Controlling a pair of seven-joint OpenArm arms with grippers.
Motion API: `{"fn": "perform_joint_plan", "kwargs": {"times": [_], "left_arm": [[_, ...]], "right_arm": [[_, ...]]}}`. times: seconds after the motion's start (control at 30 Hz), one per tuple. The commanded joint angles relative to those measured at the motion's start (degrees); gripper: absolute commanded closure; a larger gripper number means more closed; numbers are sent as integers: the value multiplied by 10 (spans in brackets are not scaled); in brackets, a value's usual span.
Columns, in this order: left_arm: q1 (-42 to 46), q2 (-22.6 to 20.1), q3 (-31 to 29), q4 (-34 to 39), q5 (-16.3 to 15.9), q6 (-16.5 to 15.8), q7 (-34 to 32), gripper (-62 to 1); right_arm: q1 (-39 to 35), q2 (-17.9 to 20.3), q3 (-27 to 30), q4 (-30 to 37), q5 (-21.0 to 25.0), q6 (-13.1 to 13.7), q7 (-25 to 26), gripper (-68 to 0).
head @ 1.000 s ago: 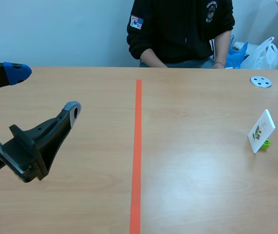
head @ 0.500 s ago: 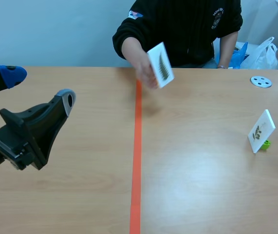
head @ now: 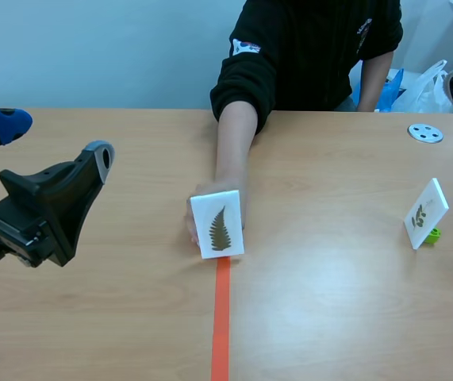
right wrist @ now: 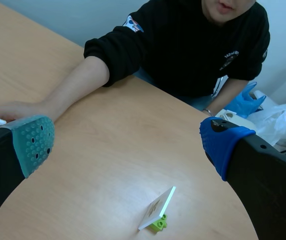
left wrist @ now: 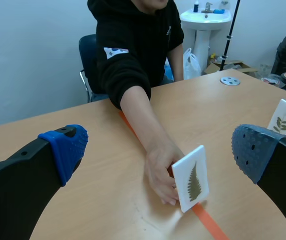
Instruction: Sort the leaf by its shape. The table is split by an orange tape line. A compound leaf with several leaflets goes to the left side, a simple leaf with one blade goes to the right side. Return to the home posture when a red brick is placed on the table.
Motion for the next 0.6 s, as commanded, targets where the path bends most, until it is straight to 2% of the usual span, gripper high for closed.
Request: {"fn": "perform_joint_plan", "kwargs": {"times": [0.0,0.4,0.57], "left_arm": [[0,0,0,6,-7,-1,-10,-618],[0,0,1,6,-7,-1,-10,-617],[0,0,1,6,-7,-1,-10,-618]], "right_arm": [[5,2,1,4,4,-4,4,-595],[5,2,1,4,4,-4,4,-595],[5,3,1,4,4,-4,-27,-595]]}}
